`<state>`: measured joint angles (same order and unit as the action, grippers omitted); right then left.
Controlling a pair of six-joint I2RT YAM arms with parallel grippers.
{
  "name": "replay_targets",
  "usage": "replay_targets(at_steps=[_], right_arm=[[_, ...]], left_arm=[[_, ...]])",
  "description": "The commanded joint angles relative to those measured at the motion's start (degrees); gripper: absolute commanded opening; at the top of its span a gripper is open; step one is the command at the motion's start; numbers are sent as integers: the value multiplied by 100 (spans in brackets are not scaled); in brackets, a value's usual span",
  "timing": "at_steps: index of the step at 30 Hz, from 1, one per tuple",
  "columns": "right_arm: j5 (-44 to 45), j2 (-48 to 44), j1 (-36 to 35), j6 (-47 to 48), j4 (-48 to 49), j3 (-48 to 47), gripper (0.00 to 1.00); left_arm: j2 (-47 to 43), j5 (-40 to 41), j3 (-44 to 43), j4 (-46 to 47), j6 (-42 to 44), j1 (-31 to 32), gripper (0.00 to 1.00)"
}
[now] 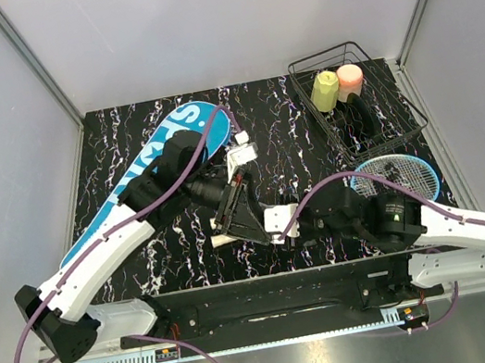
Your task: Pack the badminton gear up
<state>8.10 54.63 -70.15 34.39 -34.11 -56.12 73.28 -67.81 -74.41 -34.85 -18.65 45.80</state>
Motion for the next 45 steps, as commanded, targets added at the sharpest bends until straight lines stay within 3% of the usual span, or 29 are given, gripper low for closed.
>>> replay_targets(at_steps=[1, 7, 19, 26, 38, 45], right_arm=[[-627, 197, -526, 271, 4113, 4, 24], [-318, -5, -526, 86, 4395, 303, 25], [-36, -330, -526, -240, 4694, 733, 25], [95, -453, -526, -249, 4580, 848, 25], [104, -884, -526, -354, 4211, 1349, 25], [174, -1086, -526, -346, 4000, 1507, 25]], left_arm=[[504, 1780, 24, 1851, 11, 192, 54], [363, 2140, -134, 1692, 11, 192, 56], [-23, 2887, -381, 1692, -95, 192, 73], [-261, 3221, -469, 1657, -147, 140, 74], [-1341, 4469, -539, 1912, -402, -247, 79], [-1782, 4760, -319, 2097, -473, -317, 76]])
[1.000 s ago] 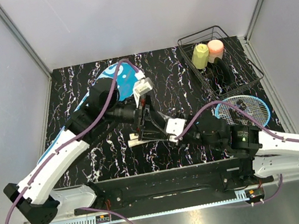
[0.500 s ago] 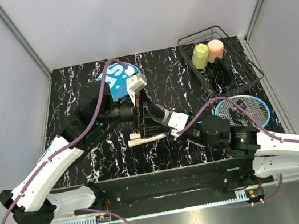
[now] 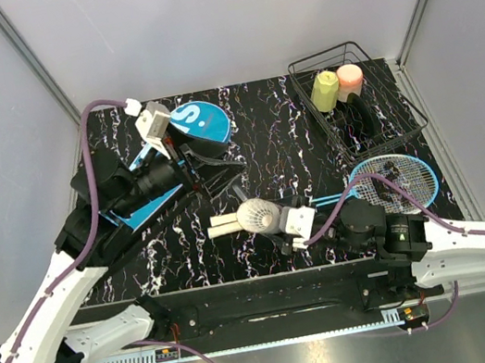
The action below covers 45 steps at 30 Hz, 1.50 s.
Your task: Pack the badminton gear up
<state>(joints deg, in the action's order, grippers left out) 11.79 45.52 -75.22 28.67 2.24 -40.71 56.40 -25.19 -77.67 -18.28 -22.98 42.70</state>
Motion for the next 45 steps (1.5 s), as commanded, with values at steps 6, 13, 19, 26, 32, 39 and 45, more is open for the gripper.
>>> replay_targets(at_steps=[6, 13, 19, 26, 32, 39, 45], right_arm=[[331, -157, -19, 201, 84, -235, 25], [2160, -34, -10, -159, -162, -587, 26], [3249, -640, 104, -949, -891, -789, 27], [3129, -860, 218, -1636, -2113, -1080, 29], [2100, -430, 236, -1417, -2237, -1053, 27], [1906, -359, 236, -1276, -2175, -1018, 26], [1800, -912, 227, -1267, -2017, -799, 26]], left_arm=[[29, 382, 41, -211, 180, -33, 70], [354, 2465, -100, -1379, -531, -453, 79], [617, 2423, 682, -1871, -611, -798, 67], [1196, 2350, 2034, -1415, -1118, 316, 53], [2469, 3852, 1993, -1274, -1664, 1732, 41], [3719, 4593, 1360, -1705, -2298, 2479, 33], [4124, 5014, 1272, -2021, -2799, 2673, 29]])
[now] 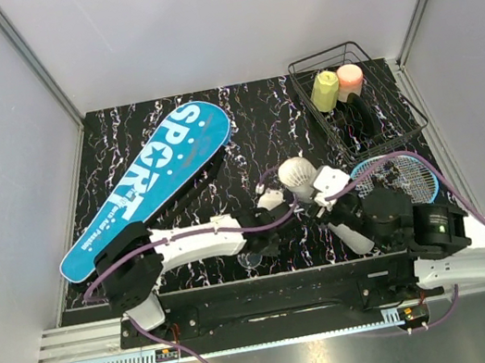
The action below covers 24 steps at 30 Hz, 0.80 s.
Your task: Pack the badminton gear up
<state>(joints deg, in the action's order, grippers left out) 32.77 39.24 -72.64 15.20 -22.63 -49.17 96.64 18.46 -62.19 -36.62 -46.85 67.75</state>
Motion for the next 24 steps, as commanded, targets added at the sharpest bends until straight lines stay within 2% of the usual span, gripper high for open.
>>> replay_targets(at_steps=[1, 6, 17, 23, 24], right_arm=[[-289, -321, -22, 79, 479, 74, 26], [-228, -409, -22, 79, 462, 65, 25], [-131, -514, -31, 9, 339, 30, 24], [-307, -409, -31, 27, 330, 4, 24], [-315, -391, -31, 44, 321, 12, 23]], left_arm=[[66, 720, -206, -196, -526, 177, 31], [-49, 808, 58, -21, -737, 169, 35], [-75, 739, 621, 418, -1037, 143, 34], [-93, 519, 779, 638, -984, 20, 24], [-101, 466, 857, 673, -984, -15, 19]])
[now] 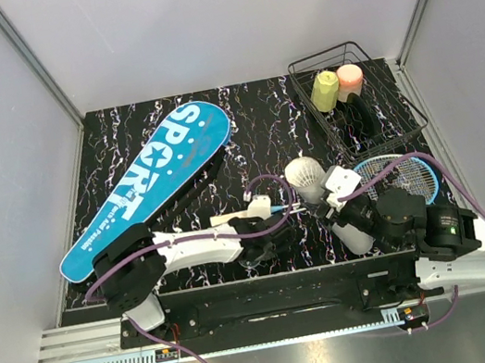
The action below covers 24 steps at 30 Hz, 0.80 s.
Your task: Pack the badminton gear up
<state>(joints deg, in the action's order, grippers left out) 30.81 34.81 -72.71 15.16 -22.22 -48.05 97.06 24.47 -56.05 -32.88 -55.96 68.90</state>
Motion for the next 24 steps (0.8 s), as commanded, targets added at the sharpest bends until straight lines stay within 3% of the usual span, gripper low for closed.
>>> replay_targets(at_steps=[1, 6, 8, 12, 18, 21, 24], right_arm=[[-145, 70, -24, 57, 279, -90, 23], [-426, 123, -16, 136, 279, -46, 24], [-549, 140, -24, 189, 314, -20, 24], [-664, 237, -24, 364, 384, 24, 23], [-1427, 342, -24, 839, 552, 235, 24], [-2024, 491, -24, 936, 578, 191, 23], [-2271, 772, -24, 1094, 596, 43, 23]], left_arm=[[-152, -248, 287, 405, -55, -158, 16], [-432, -390, 525, 678, 77, -237, 0], [-660, -425, 595, 739, 182, -316, 0], [-2036, -390, 692, 687, 498, -421, 0], [-4549, -661, 473, 677, 1971, -755, 0], [-5483, -1615, 245, 985, 2990, -1080, 0], [-5759, -2426, -308, 680, 3922, -1213, 0]])
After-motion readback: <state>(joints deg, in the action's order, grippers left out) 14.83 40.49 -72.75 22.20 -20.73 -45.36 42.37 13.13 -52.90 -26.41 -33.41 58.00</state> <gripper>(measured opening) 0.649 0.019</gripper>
